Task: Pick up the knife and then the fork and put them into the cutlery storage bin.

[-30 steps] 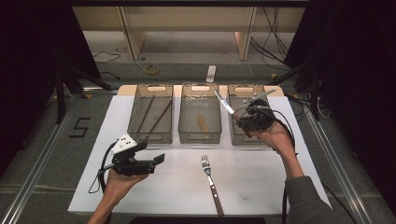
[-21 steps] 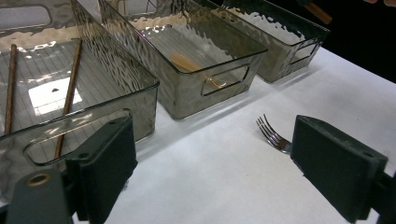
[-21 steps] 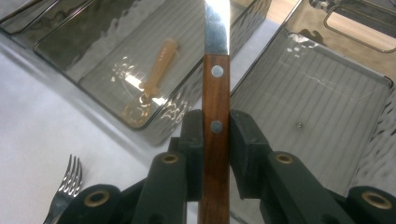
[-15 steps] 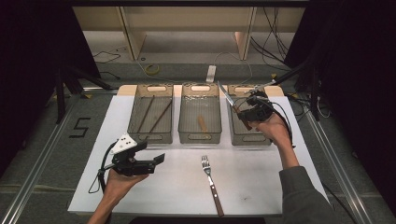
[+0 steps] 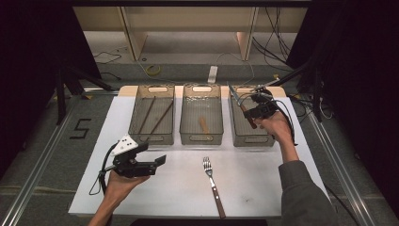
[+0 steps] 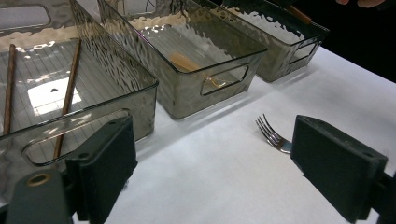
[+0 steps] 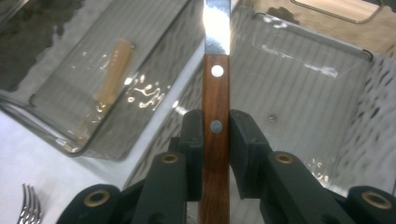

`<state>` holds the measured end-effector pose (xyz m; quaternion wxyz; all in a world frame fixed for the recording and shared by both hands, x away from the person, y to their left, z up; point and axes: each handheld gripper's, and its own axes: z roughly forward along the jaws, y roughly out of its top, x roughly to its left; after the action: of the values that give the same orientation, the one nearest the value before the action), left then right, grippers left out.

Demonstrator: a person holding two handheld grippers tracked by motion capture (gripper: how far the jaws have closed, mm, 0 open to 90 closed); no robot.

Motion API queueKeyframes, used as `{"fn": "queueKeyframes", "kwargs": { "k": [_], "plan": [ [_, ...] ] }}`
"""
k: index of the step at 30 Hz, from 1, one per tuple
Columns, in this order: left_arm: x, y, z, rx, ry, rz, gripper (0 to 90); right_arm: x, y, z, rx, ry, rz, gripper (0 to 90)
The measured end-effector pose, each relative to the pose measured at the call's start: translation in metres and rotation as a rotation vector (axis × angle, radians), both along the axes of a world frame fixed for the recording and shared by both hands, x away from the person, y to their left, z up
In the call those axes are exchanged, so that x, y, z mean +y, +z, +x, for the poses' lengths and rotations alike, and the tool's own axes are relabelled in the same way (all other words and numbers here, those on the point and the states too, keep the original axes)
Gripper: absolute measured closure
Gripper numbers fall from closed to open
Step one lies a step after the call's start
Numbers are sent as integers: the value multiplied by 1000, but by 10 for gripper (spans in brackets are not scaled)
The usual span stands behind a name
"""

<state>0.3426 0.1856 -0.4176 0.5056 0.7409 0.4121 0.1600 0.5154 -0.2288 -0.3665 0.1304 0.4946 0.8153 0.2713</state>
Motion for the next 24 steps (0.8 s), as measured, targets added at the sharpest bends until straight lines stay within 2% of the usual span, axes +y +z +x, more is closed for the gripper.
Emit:
{"fn": "queueKeyframes", "kwargs": {
  "k": [7,24],
  "plan": [
    [0,0,0,-1,1,0,136,-5,-5,5,10,-36,-12,767],
    [0,0,0,-1,0,0,136,-9,-13,11,33,-76,-24,767]
  ]
}}
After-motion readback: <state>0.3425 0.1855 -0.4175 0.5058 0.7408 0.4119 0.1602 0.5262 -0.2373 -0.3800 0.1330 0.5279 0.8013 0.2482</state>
